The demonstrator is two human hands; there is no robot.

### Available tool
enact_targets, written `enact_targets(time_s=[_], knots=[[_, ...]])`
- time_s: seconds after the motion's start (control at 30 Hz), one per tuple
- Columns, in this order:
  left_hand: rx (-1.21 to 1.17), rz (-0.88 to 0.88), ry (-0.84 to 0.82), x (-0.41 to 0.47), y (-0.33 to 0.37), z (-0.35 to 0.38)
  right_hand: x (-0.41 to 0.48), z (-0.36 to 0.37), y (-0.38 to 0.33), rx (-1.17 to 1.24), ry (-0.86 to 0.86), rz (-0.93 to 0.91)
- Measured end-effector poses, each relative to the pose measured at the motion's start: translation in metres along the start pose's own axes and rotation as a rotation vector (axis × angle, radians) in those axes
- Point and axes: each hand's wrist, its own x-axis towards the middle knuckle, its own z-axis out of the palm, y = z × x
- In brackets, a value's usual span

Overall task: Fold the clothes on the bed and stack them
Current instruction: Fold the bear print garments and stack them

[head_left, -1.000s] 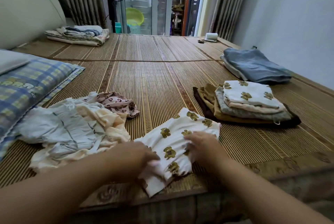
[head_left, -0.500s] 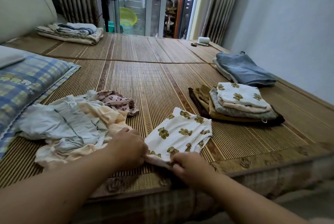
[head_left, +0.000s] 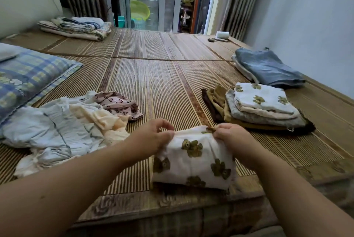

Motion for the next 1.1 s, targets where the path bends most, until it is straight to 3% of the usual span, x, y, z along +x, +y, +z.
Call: enact_targets(time_s=[0.13,0.23,0.33,0.43,0.53,0.67,0.77,0.83,0.97,1.1], knots=[[-0.14,-0.077,0.261,0.035,-0.007,0.009,0.04,0.006,0.021,0.143,0.37,0.039],[0.239,-0.227,0.303,0.052,-0.025,0.013,0.052,0.013,0.034,0.047,0.481,0.149],[0.435,-0.41,0.179,0.06,-0.038,0.015,0.055,0.023,0.048,-0.212,0.237,0.311],[0.439,-0.426,0.126,0.06,-0.038,0.021,0.054,0.028,0.049,-0.283,0.154,0.292],[0.426,-0.362,0.163,0.062,-0.037,0.03,0.056,0.031,0.048,-0.176,0.137,0.224],[0.106,-0.311,0.261,0.055,-0.035,0.038,0.05,0.027,0.05,0.015,0.193,0.188],[0.211,-0.153,0.249,0.044,-0.039,0.041,0.041,0.019,0.054,0.038,0.033,0.082],[0.156,-0.067,0.184,0.04,-0.041,0.043,0.033,0.013,0.056,0.04,-0.07,0.024],[0.012,-0.153,0.002,0.03,-0.039,0.047,0.023,0.011,0.061,0.034,-0.107,-0.012],[0.042,-0.235,-0.021,0.028,-0.031,0.055,0.013,0.005,0.063,0.024,-0.075,0.036]])
